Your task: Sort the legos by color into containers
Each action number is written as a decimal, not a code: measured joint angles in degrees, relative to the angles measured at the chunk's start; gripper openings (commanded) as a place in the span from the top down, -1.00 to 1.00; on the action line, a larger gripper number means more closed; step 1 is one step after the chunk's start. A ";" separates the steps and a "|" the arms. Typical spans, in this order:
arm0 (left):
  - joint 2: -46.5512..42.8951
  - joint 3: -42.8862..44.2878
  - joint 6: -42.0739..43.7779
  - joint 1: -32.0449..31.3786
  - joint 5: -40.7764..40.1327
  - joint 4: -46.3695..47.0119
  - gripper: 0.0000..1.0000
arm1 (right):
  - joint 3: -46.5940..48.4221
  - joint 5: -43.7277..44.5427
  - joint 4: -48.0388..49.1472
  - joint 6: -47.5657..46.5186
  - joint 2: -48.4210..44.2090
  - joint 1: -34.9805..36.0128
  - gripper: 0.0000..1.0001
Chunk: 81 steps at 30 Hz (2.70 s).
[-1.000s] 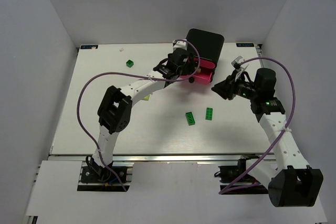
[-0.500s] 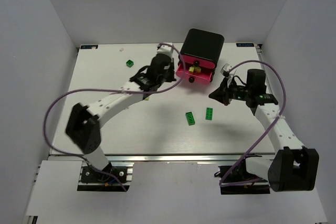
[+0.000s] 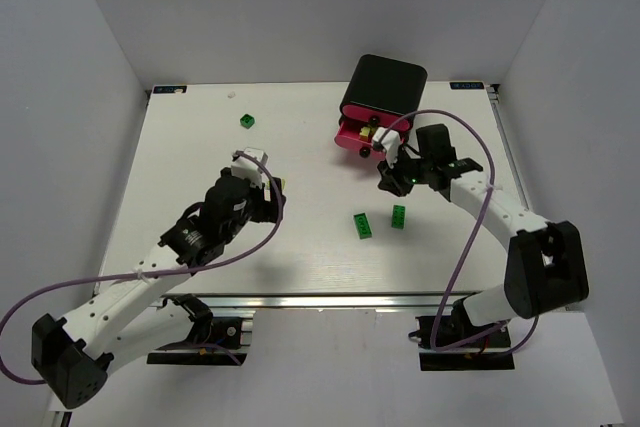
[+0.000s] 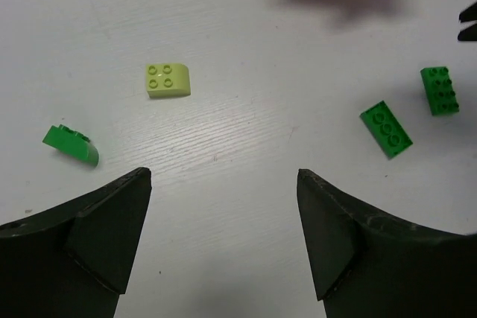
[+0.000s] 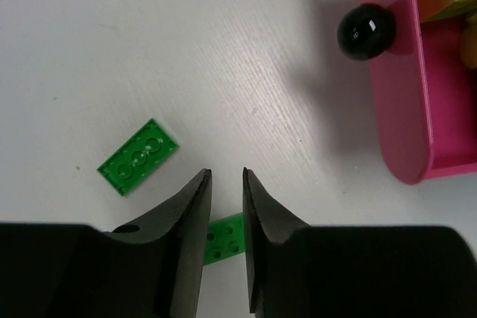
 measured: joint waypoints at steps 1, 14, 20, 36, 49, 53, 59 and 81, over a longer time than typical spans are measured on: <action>-0.28 -0.66 0.33 0.00 0.31 -0.26 -0.82 | 1.29 1.05 -0.48 0.04 1.25 0.61 0.30; 37.62 19.02 -6.97 4.11 -3.43 -8.44 -0.78 | 8.31 -1.40 -3.23 7.63 2.62 1.18 -0.27; 49.35 30.73 -25.99 9.42 -1.03 -16.85 -0.54 | 5.29 -6.29 -2.32 11.74 -6.56 -5.55 -0.24; 64.76 45.83 -57.81 13.18 1.16 -29.64 -0.63 | 3.74 -16.35 -0.81 14.88 -12.37 -11.04 -0.24; 66.66 45.97 -61.64 17.16 0.70 -32.44 -0.19 | 3.41 -19.71 -0.76 15.15 -13.68 -14.29 -0.23; 68.78 47.50 -61.40 17.77 1.20 -32.70 -0.12 | 2.93 -20.31 -0.81 15.30 -13.68 -14.88 -0.23; 69.44 48.87 -59.71 18.05 2.45 -32.39 0.58 | 2.80 -21.09 -0.76 15.54 -13.73 -15.98 -0.22; 62.07 56.98 -38.88 12.31 26.71 -1.05 1.00 | 1.86 -21.81 -0.37 16.35 -13.99 -18.16 -0.16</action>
